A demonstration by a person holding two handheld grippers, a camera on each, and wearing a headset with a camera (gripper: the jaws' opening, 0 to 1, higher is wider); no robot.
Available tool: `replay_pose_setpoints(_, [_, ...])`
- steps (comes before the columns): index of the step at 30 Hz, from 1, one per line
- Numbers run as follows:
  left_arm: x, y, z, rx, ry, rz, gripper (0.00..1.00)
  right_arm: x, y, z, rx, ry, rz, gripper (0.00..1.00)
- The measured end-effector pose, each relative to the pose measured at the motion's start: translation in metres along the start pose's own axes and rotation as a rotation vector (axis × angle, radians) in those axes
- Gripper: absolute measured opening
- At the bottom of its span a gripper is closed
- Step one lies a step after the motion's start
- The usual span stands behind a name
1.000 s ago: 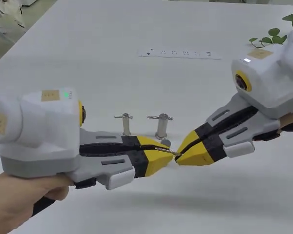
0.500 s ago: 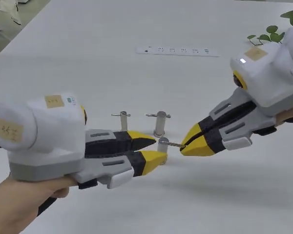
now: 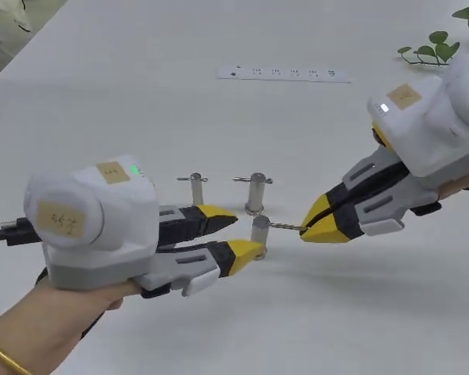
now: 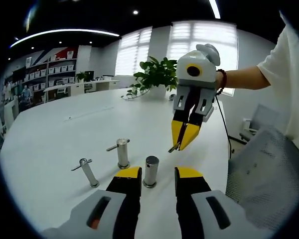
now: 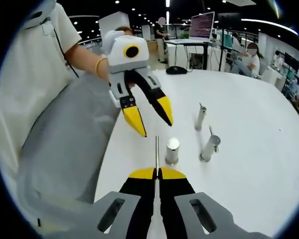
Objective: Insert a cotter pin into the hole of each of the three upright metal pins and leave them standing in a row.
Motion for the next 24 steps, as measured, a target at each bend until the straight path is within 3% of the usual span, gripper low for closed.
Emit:
replay_pose_setpoints(12, [-0.021,-0.007,0.008,-0.002,0.037,0.051,0.23,-0.007,-0.013,-0.012,0.009,-0.015,0.044,0.03])
replay_pose_setpoints(24, [-0.037,-0.011,0.011,0.013,0.042,0.068,0.17,-0.014,-0.019,-0.022,0.012,-0.035,0.073,0.03])
Point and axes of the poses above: the centre of the closed fingertips' face, and the gripper's own axes: x roughly backward along the fingers, z roughly to its left, y roughly out of its top, the point moved 3 cm from there along x, roughly backward along the fingers, and after that the axes turned 8 degrees about z, right-handed, at the moved point
